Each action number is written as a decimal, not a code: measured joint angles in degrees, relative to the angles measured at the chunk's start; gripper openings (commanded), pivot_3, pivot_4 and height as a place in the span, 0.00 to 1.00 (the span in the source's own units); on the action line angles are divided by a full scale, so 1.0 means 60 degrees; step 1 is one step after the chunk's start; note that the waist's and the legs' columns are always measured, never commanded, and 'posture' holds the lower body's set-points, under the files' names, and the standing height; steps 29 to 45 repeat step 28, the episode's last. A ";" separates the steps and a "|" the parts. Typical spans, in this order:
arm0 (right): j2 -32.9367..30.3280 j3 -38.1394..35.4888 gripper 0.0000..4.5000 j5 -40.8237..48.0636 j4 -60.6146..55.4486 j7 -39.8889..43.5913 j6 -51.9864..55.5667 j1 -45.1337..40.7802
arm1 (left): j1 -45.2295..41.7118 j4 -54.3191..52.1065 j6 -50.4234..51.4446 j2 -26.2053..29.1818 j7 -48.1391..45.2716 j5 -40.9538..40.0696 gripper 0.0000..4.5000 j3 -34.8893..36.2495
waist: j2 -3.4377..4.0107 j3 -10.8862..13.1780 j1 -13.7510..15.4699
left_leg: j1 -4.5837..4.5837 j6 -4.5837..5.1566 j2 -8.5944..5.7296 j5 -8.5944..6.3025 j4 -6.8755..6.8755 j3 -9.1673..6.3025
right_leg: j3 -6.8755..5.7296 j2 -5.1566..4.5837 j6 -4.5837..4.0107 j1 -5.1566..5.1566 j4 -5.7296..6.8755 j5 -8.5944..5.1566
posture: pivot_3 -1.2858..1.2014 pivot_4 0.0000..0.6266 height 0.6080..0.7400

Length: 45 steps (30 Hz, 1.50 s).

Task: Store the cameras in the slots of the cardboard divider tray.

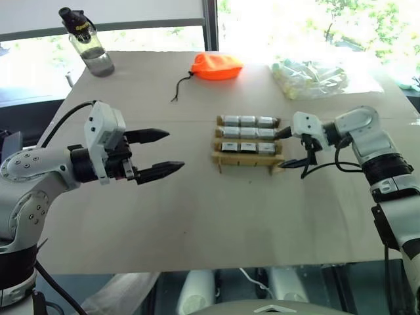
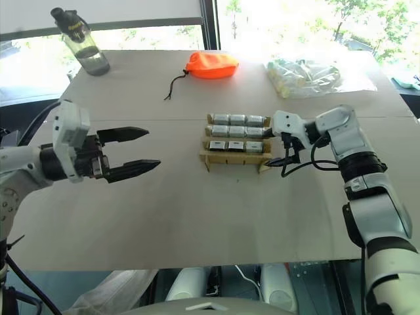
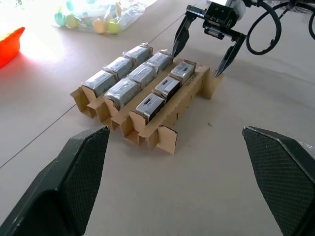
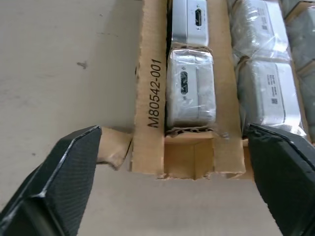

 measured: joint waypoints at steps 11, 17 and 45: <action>-0.1961 -0.2949 0.99 0.2823 -0.4750 -0.0562 0.3287 0.4064 | 0.2438 -0.0489 -0.0626 -0.1333 0.0889 0.0175 1.00 0.1280 | -0.0001 -0.0001 0.0082 | -0.0012 0.0000 -0.0004 -0.0001 -0.0007 -0.0030 | -0.0040 -0.0036 0.0000 0.0010 -0.0022 0.0000 | 0.52 0.24 1.00; -0.1999 -0.5197 0.99 0.3470 -0.6617 -0.1928 0.3525 0.8468 | 0.4860 -0.0793 -0.1700 -0.2942 0.1976 0.1551 1.00 0.1121 | -0.0008 -0.0009 0.0153 | 0.0018 0.0003 -0.0002 -0.0003 -0.0011 -0.0017 | -0.0025 -0.0027 -0.0001 0.0034 -0.0023 -0.0004 | 0.52 0.24 1.00; -0.0630 -0.6130 0.99 0.3559 -0.7301 -0.3862 0.2145 1.0899 | 0.6115 -0.1026 -0.2977 -0.4233 0.2815 0.2648 1.00 0.0251 | -0.0026 -0.0047 0.0234 | 0.0047 0.0053 0.0010 -0.0026 -0.0003 -0.0005 | 0.0024 0.0005 -0.0024 0.0038 -0.0008 -0.0039 | 0.52 0.24 1.00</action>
